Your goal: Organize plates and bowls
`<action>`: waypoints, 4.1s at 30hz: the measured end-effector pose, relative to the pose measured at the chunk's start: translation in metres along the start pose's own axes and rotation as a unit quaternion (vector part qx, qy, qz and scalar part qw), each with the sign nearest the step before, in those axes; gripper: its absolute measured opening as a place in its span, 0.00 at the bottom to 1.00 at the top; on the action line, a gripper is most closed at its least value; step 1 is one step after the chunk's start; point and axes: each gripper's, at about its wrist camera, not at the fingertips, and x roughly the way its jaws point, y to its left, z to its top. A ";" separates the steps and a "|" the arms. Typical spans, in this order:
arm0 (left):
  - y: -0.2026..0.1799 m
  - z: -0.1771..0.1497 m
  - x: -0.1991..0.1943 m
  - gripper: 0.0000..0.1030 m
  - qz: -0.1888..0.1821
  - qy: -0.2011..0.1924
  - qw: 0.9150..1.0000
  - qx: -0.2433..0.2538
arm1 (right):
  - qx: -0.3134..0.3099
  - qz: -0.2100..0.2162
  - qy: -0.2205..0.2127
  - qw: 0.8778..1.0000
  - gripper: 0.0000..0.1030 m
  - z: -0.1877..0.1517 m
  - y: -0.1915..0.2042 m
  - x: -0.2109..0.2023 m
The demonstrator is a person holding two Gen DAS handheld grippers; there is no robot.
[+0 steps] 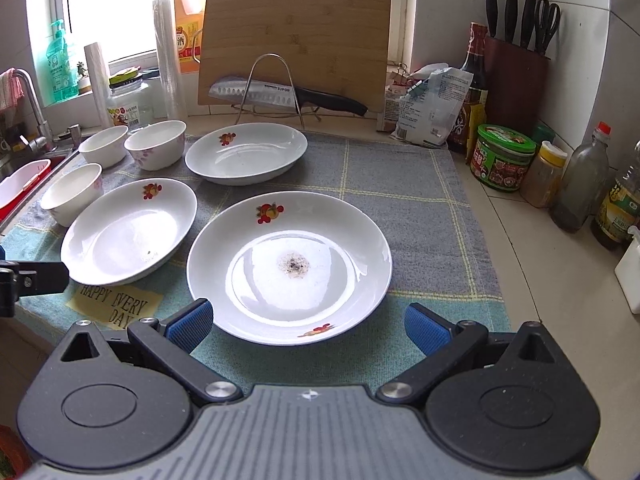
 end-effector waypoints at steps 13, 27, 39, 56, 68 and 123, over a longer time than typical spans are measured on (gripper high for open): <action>-0.005 -0.002 0.005 0.99 0.002 0.010 1.000 -0.001 | -0.024 0.035 0.050 0.998 1.00 -0.026 -0.002 0.044; -0.003 -0.001 0.016 0.99 0.010 0.022 1.000 -0.011 | -0.053 0.037 0.039 0.997 1.00 -0.032 -0.001 0.073; -0.015 0.029 0.036 0.99 -0.051 -0.004 0.998 0.028 | -0.071 0.057 0.003 0.996 1.00 -0.032 -0.005 0.078; -0.067 0.091 0.109 0.99 -0.186 0.001 0.961 0.204 | -0.059 0.050 -0.040 0.996 1.00 -0.043 -0.005 0.076; -0.100 0.101 0.166 0.99 -0.217 0.073 0.927 0.297 | -0.044 0.034 -0.063 0.996 1.00 -0.052 -0.001 0.073; -0.127 0.116 0.218 0.82 -0.322 0.191 0.848 0.375 | -0.064 0.054 -0.020 0.996 1.00 -0.034 -0.003 0.081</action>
